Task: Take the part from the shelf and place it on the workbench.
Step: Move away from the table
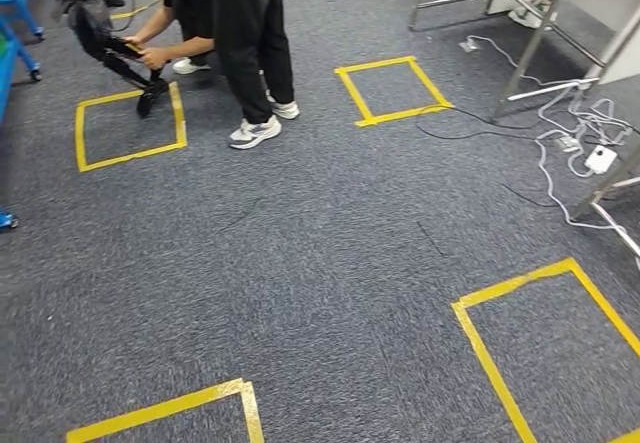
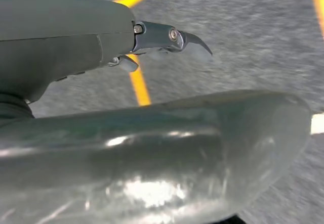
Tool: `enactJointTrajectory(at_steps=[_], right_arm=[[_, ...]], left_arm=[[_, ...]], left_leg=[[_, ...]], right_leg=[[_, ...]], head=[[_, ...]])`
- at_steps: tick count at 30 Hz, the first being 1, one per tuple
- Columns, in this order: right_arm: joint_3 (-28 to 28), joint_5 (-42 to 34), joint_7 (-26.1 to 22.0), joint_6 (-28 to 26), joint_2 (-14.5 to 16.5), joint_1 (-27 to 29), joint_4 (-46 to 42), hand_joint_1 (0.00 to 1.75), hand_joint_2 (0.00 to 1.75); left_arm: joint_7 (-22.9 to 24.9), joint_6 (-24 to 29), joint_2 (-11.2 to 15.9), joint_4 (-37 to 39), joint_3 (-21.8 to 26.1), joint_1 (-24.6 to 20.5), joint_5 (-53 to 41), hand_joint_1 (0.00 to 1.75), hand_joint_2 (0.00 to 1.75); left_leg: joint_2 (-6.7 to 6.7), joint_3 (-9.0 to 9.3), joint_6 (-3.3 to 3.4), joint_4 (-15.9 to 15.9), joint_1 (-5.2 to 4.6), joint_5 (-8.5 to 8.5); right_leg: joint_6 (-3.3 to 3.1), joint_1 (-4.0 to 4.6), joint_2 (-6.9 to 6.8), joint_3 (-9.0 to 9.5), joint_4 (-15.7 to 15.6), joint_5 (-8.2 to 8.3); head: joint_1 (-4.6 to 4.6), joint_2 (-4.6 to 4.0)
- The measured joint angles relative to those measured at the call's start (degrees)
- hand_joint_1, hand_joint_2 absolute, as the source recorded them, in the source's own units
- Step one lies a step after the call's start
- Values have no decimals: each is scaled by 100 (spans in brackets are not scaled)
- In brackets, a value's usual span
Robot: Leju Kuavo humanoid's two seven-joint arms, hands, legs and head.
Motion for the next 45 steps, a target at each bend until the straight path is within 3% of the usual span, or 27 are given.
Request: enactJointTrajectory(at_steps=[1, 2, 4, 6, 7, 9, 11, 13, 15, 16, 18, 20, 22, 24, 25, 27, 29, 31, 32, 33, 35, 36, 37, 39, 41, 43, 45], right_arm=[[6, 6, 6, 5, 1, 2, 2, 0, 0], [13, 10, 7, 10, 1, 2, 3, 0, 0], [34, 15, 9, 15, 1, -4, 5, 0, 0], [54, 21, 10, 24, 0, -13, 5, 0, 0], [62, 25, 16, 32, 0, -15, 5, 0, 0], [83, 34, 41, 45, 1, -18, 5, 0, 0], [102, 42, 71, 50, 2, -26, 5, 0, 0], [108, 44, 81, 50, 2, -19, 5, 0, 0], [110, 34, 61, 49, 2, -5, 5, 0, 0], [110, 24, 42, 49, 2, -5, 5, 0, 0], [110, 4, -1, 49, 8, -18, 5, 0, 0], [113, -6, -22, 50, 19, -26, 5, 0, 0], [119, -8, -26, 49, 25, -30, 5, 0, 0], [130, -10, -33, 49, 32, -46, 5, 0, 0], [136, -11, -37, 48, 40, -56, 7, 0, 0], [142, -14, -42, 47, 58, -59, 10, 0, 0], [143, -15, -42, 44, 66, -38, 12, 0, 0], [143, -16, -46, 45, 67, -18, 13, 0, 0], [143, -14, -53, 46, 68, -16, 13, 0, 0], [145, -10, -62, 48, 69, -16, 14, 0, 0], [156, 3, -76, 44, 70, -14, 14, 0, 0], [165, 11, -77, 36, 70, -11, 14, 0, 0], [177, 18, -75, 26, 69, -8, 14, 0, 0], [201, 29, -69, 13, 63, -5, 14, 0, 0], [217, 34, -64, 10, 57, -6, 14, 0, 0], [225, 36, -62, 10, 53, 8, 14, 0, 0], [226, 36, -58, 10, 48, 31, 14, 0, 0]], left_arm=[[97, -18, 16, 0, -21, 5, -25, 0, 0], [167, -31, 28, 0, -42, 12, -42, 0, 0], [280, -44, 42, 0, -77, 16, -64, 0, 0], [422, -57, 47, 0, -97, 6, -98, 0, 0], [490, -60, 50, 0, -102, 7, -119, 0, 0], [604, -53, 52, 0, -106, 20, -145, 0, 0], [674, -34, 36, 1, -108, 36, -157, 0, 0], [708, -24, 24, 2, -108, 13, -163, 0, 0], [723, -22, 16, 3, -108, -16, -170, 0, 0], [727, -23, 10, 3, -108, -17, -175, 0, 0], [731, -28, 0, 4, -108, -6, -182, 0, 0], [714, -44, -6, 4, -108, -20, -184, 0, 0], [654, -76, -11, 4, -108, -56, -184, 0, 0], [575, -100, -11, 4, -107, -63, -184, 0, 0], [544, -105, -10, 4, -107, -56, -184, 0, 0], [513, -108, -8, 4, -107, -57, -184, 0, 0], [501, -108, -5, 4, -108, -73, -183, 0, 0], [494, -105, -3, 4, -106, -79, -181, 0, 0], [488, -102, -3, 4, -105, -78, -176, 0, 0], [480, -100, -3, 4, -103, -78, -171, 0, 0], [467, -97, -5, 4, -98, -82, -150, 0, 0], [467, -97, -6, 4, -94, -87, -140, 0, 0], [477, -95, -7, 4, -89, -85, -128, 0, 0], [508, -88, -17, 4, -77, -59, -116, 0, 0], [527, -84, -41, 7, -65, -22, -111, 0, 0], [530, -83, -58, 9, -57, -28, -109, 0, 0], [530, -82, -63, 9, -54, -51, -109, 0, 0]], left_leg=[[-77, 3, 1, 0, -5, 0], [-157, 9, 1, 1, -9, 0], [-320, 26, -5, 1, -2, -1], [-468, 5, -44, 11, 9, 8], [-533, -23, -77, 12, 23, 21], [-638, -75, -156, 7, 54, 51], [-442, -159, -204, 142, 51, -51], [-118, -427, -231, 687, 27, -382], [-8, -775, -261, 1406, 28, -697], [12, -856, -274, 1589, 32, -724], [75, -687, -290, 1317, 45, -474], [342, -241, -299, 534, 44, -142], [511, 3, -245, 76, 26, -32], [405, -7, -149, 42, 8, -34], [354, -13, -113, 38, 9, -25], [244, -16, -44, 27, 22, 1], [118, -22, -5, 28, 18, 8], [-26, -21, 5, 29, 5, 8], [-100, -18, 6, 30, 0, 8], [-177, -12, 5, 32, 0, 8], [-323, -6, -17, 42, 1, 4], [-392, -16, -40, 53, 0, 5], [-455, -36, -72, 57, 3, 13], [-576, -80, -152, 44, 27, 48], [-466, -131, -211, 96, 37, -1], [-161, -349, -245, 543, 17, -300], [-10, -606, -265, 1075, 7, -599]], right_leg=[[-16, 2, 17, -88, 124, 32], [-37, 3, 36, -63, 4, 182], [-83, -4, 226, 265, -797, 655], [-97, -24, 508, 546, -1458, 912], [-95, -23, 584, 592, -1568, 925], [-113, -10, 486, 609, -1608, 942], [-177, -8, 341, 630, -1665, 977], [-222, -5, 173, 640, -1700, 993], [-237, 2, -11, 631, -1700, 988], [-238, 3, -99, 628, -1700, 985], [-227, 1, -246, 633, -1698, 977], [-182, 22, -369, 640, -1668, 947], [-118, 55, -485, 644, -1628, 908], [-65, 56, -598, 671, -1626, 891], [-33, 43, -574, 675, -1609, 866], [18, 9, -321, 553, -1299, 650], [39, -6, -48, 202, -531, 261], [32, -5, 11, -111, 76, 81], [20, -5, 21, -134, 75, 162], [6, -8, 45, -47, -159, 347], [-12, -34, 286, 304, -957, 762], [-16, -52, 417, 448, -1277, 877], [-21, -61, 520, 533, -1459, 918], [-57, -51, 489, 564, -1526, 911], [-132, -42, 364, 577, -1561, 942], [-196, -35, 205, 587, -1601, 962], [-221, -19, 88, 584, -1607, 958]], head=[[5, 0], [6, 0], [9, 0], [13, 0], [13, 0], [17, 0], [2, 0], [-34, 0], [-57, 0], [-57, 0], [-60, 0], [-73, 0], [-67, 1], [-42, 1], [-34, 0], [-18, 0], [13, 0], [33, 0], [38, 0], [40, 0], [50, 0], [54, 0], [58, 0], [56, 0], [44, 0], [7, 0], [-21, 0]])
